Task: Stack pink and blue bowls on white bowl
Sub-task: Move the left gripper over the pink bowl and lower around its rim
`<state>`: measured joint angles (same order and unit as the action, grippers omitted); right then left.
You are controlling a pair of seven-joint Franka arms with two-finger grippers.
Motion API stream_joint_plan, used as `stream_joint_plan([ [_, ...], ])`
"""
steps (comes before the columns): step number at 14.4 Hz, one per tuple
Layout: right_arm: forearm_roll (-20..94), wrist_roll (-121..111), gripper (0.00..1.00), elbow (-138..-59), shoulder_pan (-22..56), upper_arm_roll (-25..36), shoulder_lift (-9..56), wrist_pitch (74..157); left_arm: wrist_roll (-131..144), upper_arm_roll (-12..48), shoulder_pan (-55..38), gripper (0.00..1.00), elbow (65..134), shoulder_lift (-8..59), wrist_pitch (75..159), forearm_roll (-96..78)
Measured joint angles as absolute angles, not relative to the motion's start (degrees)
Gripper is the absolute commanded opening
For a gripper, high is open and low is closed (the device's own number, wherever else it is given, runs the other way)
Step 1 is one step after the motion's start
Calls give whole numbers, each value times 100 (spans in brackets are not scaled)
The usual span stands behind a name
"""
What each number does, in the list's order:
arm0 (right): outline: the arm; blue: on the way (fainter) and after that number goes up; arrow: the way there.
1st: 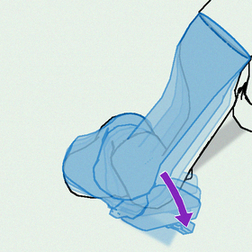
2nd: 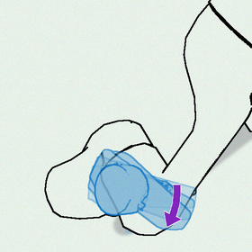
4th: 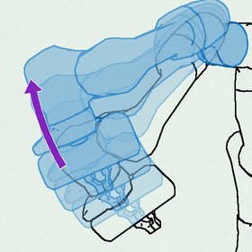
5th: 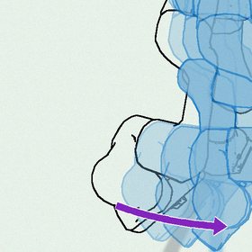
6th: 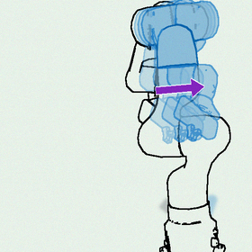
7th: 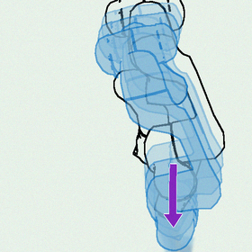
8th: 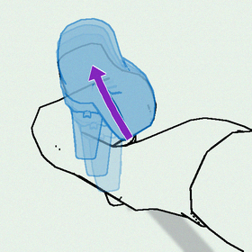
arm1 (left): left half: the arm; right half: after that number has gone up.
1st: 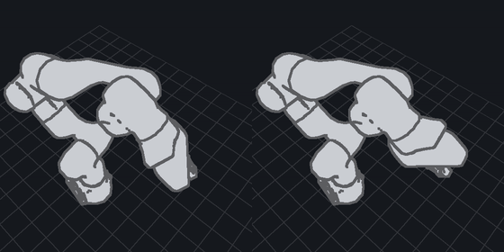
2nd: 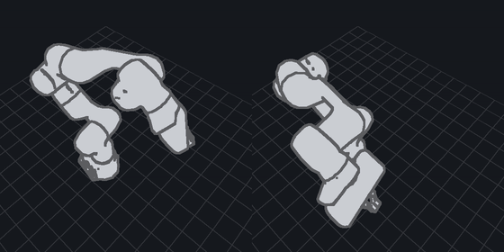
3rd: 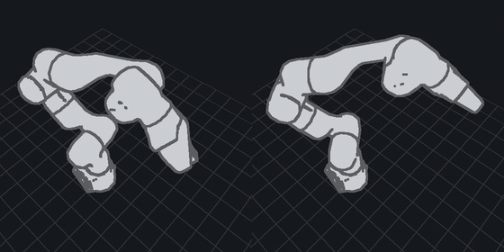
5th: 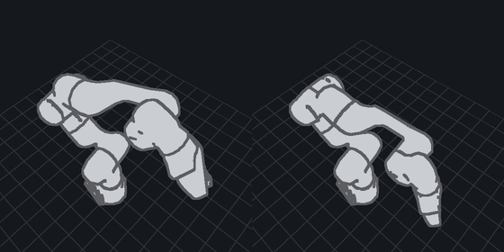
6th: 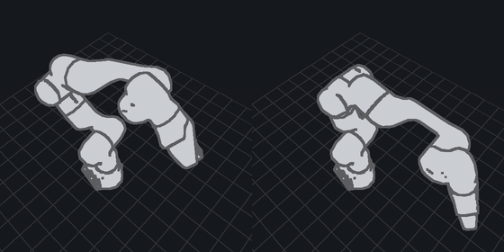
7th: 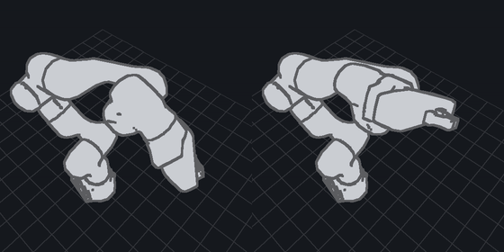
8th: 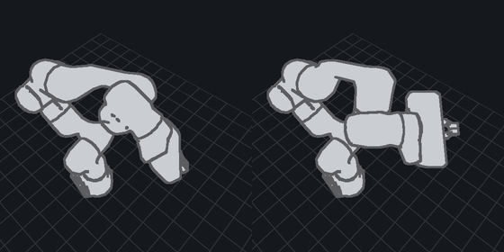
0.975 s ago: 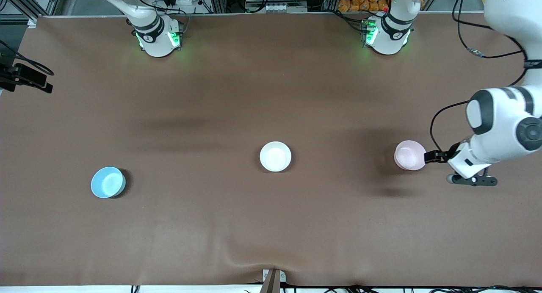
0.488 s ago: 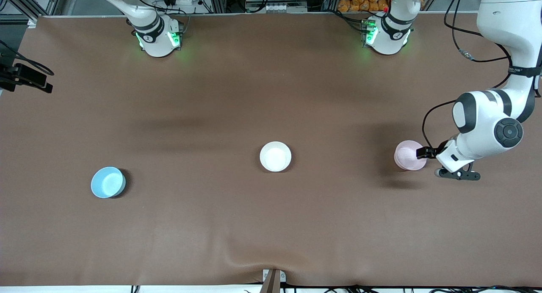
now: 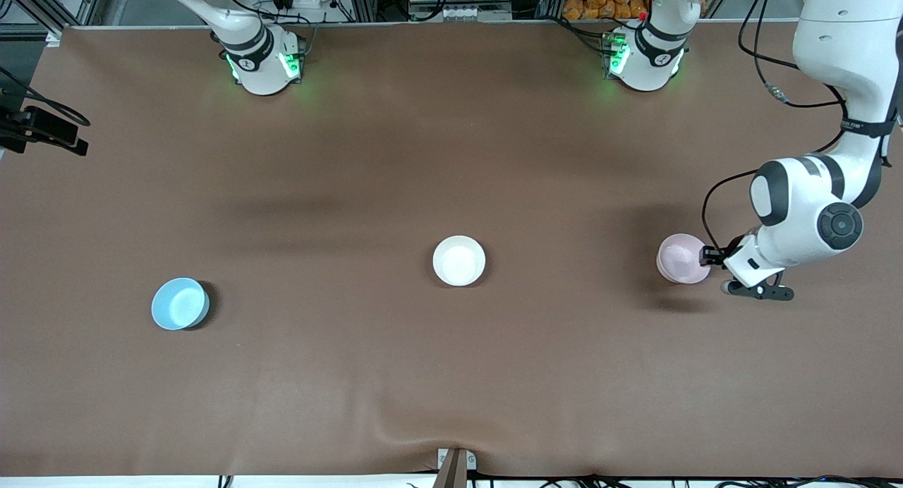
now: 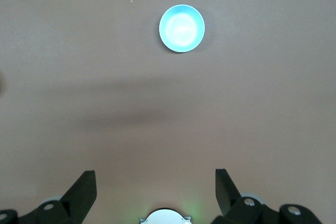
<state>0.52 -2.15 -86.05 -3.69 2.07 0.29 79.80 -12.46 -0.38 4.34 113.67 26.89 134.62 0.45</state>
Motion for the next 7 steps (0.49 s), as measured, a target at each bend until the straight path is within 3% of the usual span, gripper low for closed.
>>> stream_joint_plan([
  [2, 52, -215, 100, -8605, -369, 206, 29, 7981, -1246, -24, 433, 27, 11367, 2738, 13525, 45],
  [4, 52, -215, 100, -8605, -369, 206, 29, 7981, -1246, -22, 433, 0, 11367, 2742, 13532, 45],
  [7, 52, -215, 100, -8605, -369, 206, 29, 7980, -1246, -15, 431, 0, 11361, 2742, 13553, 45],
])
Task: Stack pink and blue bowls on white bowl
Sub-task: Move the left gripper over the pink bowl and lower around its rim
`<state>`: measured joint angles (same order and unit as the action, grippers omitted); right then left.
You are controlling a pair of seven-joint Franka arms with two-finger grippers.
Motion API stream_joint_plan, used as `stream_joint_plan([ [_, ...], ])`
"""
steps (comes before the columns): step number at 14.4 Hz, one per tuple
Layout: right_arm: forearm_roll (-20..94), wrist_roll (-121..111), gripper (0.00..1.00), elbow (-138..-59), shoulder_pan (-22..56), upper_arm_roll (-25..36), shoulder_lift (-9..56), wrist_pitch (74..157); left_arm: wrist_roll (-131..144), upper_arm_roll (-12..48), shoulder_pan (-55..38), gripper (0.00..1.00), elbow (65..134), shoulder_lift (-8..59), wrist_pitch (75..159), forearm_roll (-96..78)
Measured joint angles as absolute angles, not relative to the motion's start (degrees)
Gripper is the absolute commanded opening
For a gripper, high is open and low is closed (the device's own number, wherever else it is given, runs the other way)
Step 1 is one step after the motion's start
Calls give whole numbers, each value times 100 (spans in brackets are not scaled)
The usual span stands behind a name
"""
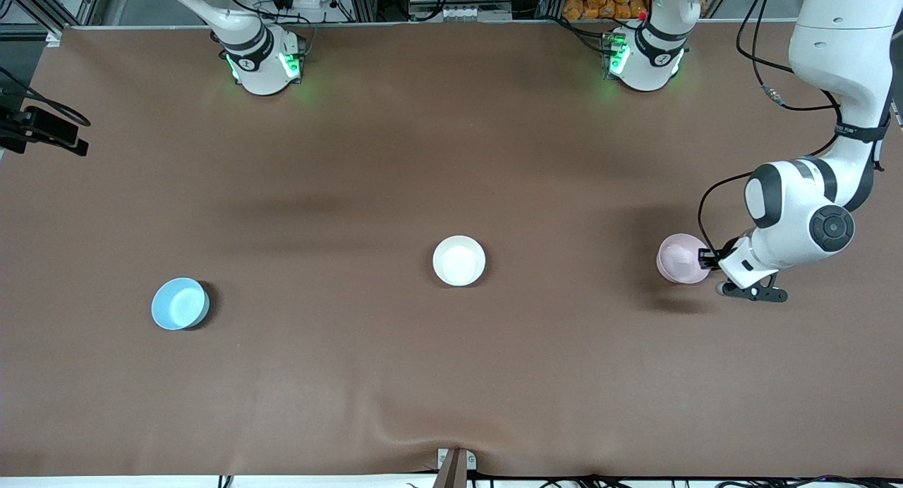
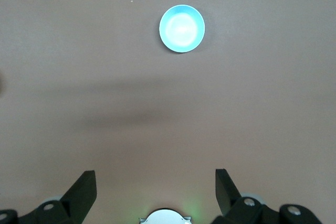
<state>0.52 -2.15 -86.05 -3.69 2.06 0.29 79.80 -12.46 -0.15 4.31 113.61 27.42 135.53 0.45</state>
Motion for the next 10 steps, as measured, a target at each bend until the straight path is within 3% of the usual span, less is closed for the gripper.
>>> stream_joint_plan([
  [5, 52, -215, 100, -8605, -368, 205, 31, 7976, -1209, 256, 397, 0, 11090, 2640, 13463, -322],
  [10, 52, -215, 100, -8607, -366, 201, 36, 7976, 257, 733, -18, 0, 9972, 2601, 12307, -367],
])
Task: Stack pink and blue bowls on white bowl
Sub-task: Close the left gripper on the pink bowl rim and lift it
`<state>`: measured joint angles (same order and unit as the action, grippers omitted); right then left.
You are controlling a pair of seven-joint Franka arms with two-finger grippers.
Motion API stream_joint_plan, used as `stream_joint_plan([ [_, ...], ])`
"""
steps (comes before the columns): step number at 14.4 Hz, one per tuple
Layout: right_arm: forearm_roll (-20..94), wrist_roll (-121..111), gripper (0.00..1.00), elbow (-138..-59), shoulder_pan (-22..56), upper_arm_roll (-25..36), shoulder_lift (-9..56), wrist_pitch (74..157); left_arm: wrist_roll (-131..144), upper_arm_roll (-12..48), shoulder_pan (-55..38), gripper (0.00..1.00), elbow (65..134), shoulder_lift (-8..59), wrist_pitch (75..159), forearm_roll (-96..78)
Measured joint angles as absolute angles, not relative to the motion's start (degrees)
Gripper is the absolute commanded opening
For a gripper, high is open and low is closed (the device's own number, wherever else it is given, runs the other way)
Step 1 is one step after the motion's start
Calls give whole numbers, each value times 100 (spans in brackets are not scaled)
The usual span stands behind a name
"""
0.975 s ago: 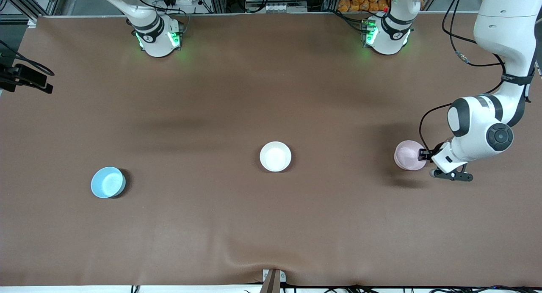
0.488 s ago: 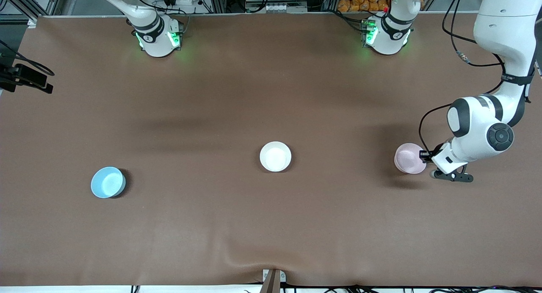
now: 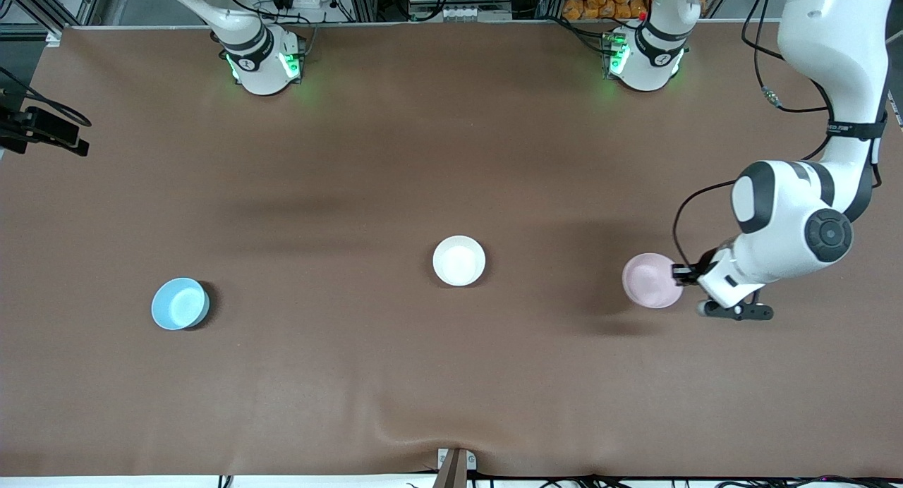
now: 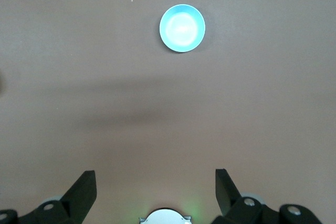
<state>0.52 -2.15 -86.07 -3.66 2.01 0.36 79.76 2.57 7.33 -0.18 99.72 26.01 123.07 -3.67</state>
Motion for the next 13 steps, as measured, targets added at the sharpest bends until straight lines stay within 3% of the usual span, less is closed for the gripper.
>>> stream_joint_plan([
  [8, 52, -215, 100, -8609, -364, 198, 37, 7976, 2288, 776, -1636, 0, 9378, 2725, 12103, -894],
  [13, 52, -215, 100, -8609, -364, 197, 37, 7978, 2980, 773, -2341, 0, 8930, 3218, 12133, -1132],
])
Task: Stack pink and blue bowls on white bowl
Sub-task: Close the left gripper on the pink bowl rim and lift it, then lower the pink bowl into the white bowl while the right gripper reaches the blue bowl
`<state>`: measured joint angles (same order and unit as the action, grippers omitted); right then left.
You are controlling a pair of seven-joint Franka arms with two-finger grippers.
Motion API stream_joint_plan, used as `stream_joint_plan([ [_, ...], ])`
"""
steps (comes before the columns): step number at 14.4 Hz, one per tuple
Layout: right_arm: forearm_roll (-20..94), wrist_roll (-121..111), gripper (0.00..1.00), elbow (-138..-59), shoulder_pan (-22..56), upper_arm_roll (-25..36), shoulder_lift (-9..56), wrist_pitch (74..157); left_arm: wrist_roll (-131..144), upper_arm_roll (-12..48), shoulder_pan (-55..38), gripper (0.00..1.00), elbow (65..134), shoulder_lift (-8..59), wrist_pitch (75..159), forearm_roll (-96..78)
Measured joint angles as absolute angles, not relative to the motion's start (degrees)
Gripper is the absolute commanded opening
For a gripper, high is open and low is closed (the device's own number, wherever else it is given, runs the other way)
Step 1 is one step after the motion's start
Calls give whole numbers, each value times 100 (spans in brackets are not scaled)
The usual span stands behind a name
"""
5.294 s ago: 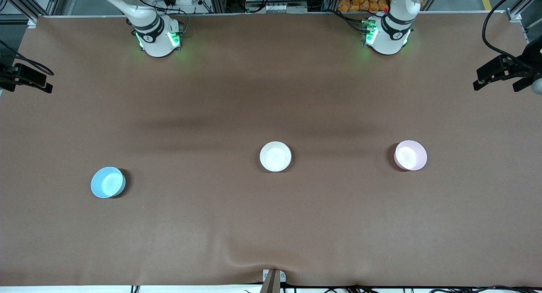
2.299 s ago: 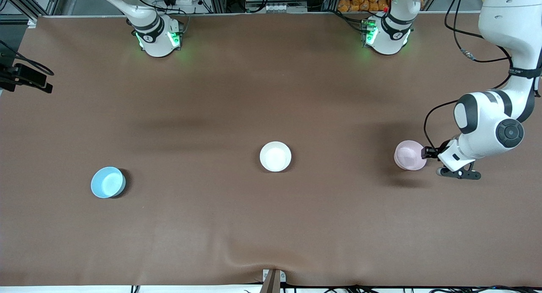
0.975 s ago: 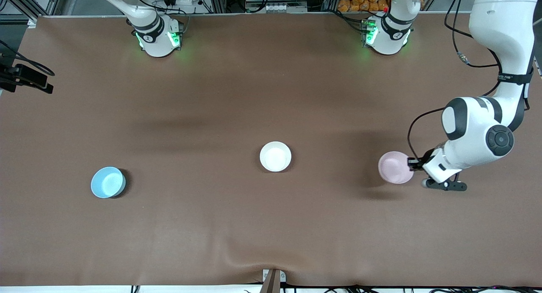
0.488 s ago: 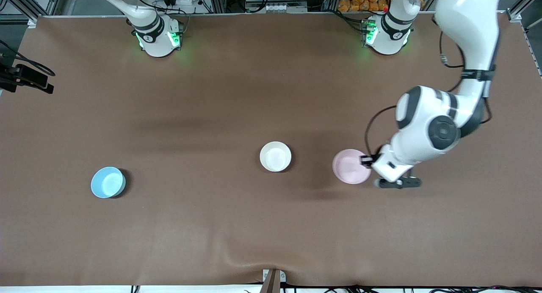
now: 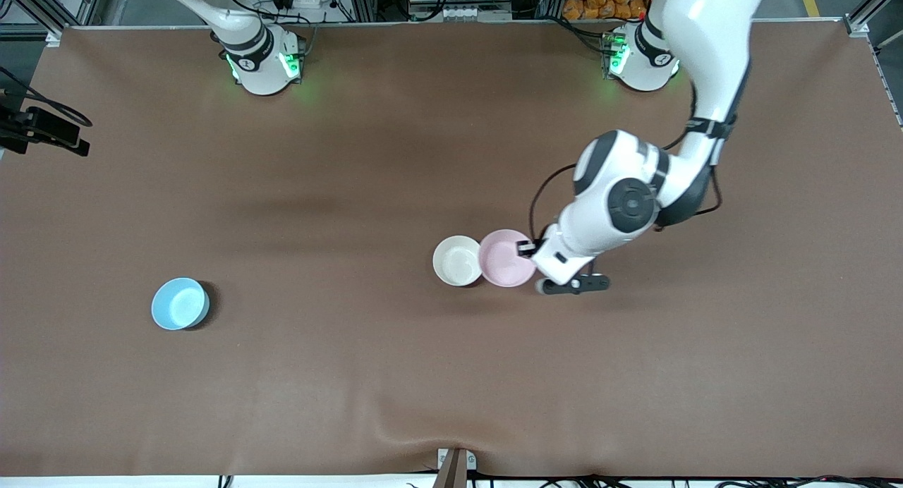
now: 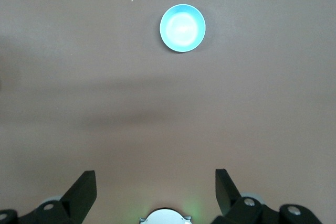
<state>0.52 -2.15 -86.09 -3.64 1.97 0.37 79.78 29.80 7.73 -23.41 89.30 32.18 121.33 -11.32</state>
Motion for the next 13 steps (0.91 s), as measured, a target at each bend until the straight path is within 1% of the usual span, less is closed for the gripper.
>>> stream_joint_plan([
  [2, 52, -215, 100, -8609, -364, 196, 39, 7979, 3065, 773, -2526, 0, 8682, 3513, 12290, -1138],
  [5, 52, -215, 100, -8609, -364, 195, 49, 8028, 3137, 772, -2815, 0, 8526, 3826, 12644, -1148],
  [9, 51, -215, 100, -8618, -364, 196, 141, 8106, 3160, 767, -2963, 0, 8512, 3980, 12808, -1148],
  [13, -1, -216, 100, -8692, -420, 212, 514, 8488, 3160, 757, -2975, 0, 8513, 4060, 12816, -1148],
])
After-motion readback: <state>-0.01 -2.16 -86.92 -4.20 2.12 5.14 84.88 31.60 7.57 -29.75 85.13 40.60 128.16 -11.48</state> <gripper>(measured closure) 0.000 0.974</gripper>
